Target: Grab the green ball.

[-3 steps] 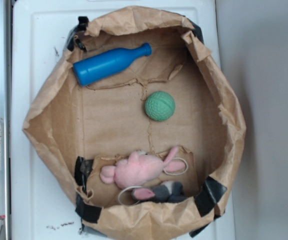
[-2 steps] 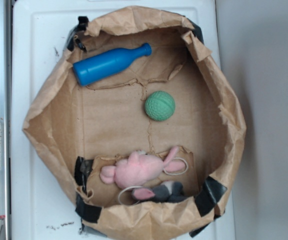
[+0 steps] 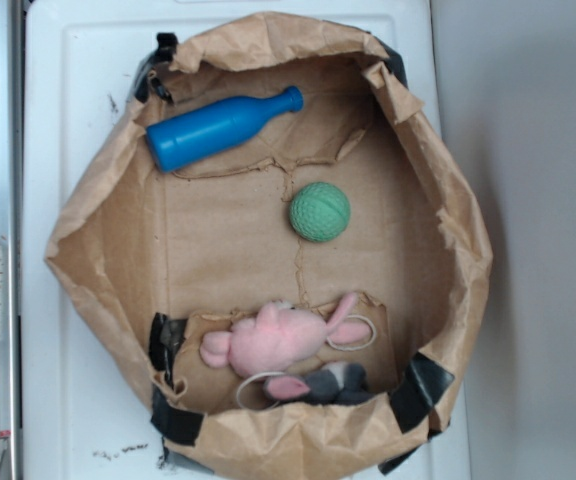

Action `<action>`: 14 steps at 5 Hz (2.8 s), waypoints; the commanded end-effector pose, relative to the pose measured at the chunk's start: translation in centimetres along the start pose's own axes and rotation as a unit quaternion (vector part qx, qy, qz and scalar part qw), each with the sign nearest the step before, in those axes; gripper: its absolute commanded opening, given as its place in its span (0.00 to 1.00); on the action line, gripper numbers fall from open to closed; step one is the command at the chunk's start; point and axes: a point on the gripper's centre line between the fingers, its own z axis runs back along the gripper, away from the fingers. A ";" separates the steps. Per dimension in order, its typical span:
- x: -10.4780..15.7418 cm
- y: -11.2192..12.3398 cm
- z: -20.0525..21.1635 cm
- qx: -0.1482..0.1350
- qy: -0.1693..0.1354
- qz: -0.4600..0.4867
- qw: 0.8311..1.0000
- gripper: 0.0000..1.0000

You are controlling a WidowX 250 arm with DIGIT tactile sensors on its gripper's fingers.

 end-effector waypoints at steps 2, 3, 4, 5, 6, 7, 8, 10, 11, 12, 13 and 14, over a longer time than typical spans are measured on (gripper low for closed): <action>10.8 4.1 -2.2 0.018 -0.094 0.014 0.995 1.00; 10.8 4.1 -2.2 0.018 -0.094 0.014 0.995 1.00; 10.8 4.1 -2.2 0.018 -0.094 0.014 0.995 1.00; 10.8 4.1 -2.2 0.018 -0.094 0.014 0.995 1.00; 10.8 4.1 -2.2 0.018 -0.094 0.014 0.995 1.00; 11.4 5.0 -5.9 0.039 -0.077 0.021 0.996 1.00; 12.1 5.1 -8.7 0.069 -0.079 0.029 0.994 1.00; 14.7 5.1 -13.3 0.127 -0.097 0.055 0.986 1.00; 16.1 5.3 -14.3 0.101 -0.106 0.051 0.988 1.00; 16.9 5.6 -14.7 0.077 -0.109 0.054 0.990 1.00; 17.3 5.7 -15.9 0.066 -0.136 0.078 0.985 1.00; 17.5 5.4 -17.3 0.087 -0.117 0.069 0.987 1.00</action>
